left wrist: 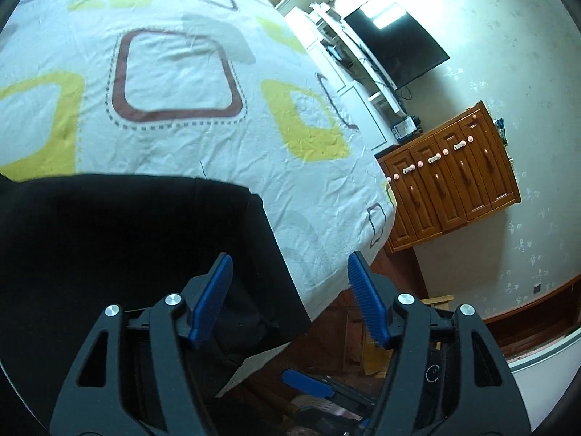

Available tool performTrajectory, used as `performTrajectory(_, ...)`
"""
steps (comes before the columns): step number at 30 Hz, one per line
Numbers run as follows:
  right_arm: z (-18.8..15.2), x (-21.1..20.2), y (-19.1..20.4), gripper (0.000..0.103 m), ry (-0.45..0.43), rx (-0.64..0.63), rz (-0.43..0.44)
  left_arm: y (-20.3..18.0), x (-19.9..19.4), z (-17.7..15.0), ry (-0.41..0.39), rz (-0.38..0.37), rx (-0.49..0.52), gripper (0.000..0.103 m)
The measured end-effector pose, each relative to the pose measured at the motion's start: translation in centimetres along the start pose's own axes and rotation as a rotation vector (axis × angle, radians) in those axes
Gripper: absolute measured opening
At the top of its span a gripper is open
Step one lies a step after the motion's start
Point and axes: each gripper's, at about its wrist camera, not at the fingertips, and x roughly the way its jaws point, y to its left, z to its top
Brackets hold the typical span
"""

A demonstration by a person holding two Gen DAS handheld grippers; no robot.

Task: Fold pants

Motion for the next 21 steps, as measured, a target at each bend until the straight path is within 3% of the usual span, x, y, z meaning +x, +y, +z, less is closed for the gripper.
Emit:
performTrajectory(3, 2.2, -0.3, 0.2, 0.067, -0.021, -0.003, -0.027, 1.0, -3.4, -0.6, -0.077, 0.044, 0.0, 0.079)
performTrajectory(9, 7.0, 1.6, 0.5, 0.069, -0.01, -0.004, -0.079, 8.2, -10.4, -4.1, -0.221, 0.139, -0.125, 0.079)
performTrajectory(13, 9.0, 4.3, -0.1, 0.073, 0.051, -0.013, -0.202, 14.8, -13.4, -7.4, -0.253, 0.177, -0.276, 0.079)
performTrajectory(16, 9.3, 6.6, -0.4, 0.073, 0.146, -0.02, -0.193, 18.9, -14.3, -9.7, -0.249, 0.16, -0.404, 0.079)
performTrajectory(18, 9.3, 8.0, -0.3, 0.073, 0.198, -0.059, -0.234, 20.9, -14.3, -10.7, -0.244, 0.138, -0.48, 0.079)
performTrajectory(19, 9.3, 8.4, -0.2, 0.071, 0.213, -0.072, -0.249, 21.4, -14.0, -11.0, -0.226, 0.132, -0.514, 0.079)
performTrajectory(21, 9.5, 9.3, 0.0, 0.027, 0.254, -0.095, -0.25, 22.4, -13.3, -11.2, -0.208, 0.087, -0.574, 0.079)
